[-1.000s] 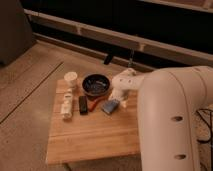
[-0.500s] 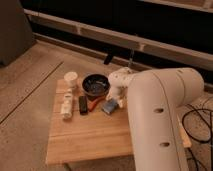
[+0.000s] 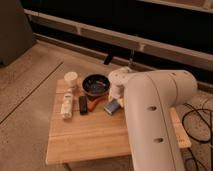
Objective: Place the white sponge in the ceramic cup
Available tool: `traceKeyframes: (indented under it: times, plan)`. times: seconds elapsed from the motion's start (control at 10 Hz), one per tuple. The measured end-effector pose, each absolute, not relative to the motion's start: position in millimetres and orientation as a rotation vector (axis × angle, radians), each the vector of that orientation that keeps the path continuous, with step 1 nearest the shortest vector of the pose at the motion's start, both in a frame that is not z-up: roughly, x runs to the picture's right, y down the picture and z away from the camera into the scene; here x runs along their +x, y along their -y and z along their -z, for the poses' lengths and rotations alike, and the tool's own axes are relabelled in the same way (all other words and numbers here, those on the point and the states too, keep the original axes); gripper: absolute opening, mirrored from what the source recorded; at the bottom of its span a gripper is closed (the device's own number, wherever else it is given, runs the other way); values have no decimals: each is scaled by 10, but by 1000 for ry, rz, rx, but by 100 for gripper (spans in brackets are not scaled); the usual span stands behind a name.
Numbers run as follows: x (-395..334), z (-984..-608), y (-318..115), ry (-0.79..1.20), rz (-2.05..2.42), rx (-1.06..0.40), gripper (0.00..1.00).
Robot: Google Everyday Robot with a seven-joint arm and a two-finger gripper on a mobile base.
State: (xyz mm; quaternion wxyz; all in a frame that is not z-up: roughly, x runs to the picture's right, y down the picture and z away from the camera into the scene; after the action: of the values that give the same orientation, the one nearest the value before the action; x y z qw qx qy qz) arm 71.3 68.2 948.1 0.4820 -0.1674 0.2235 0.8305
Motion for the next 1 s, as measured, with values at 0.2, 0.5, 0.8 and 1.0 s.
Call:
traceKeyframes:
  times: [0.2, 0.5, 0.8, 1.0]
  plan:
    - [664, -9286, -476, -459, -2033, -378, 0]
    - [509, -8759, -97, -263, -2010, -321, 0]
    - [373, -8443, 240, -121, -1980, -279, 0]
    - [349, -8445, 239, -120, -1977, -281, 0]
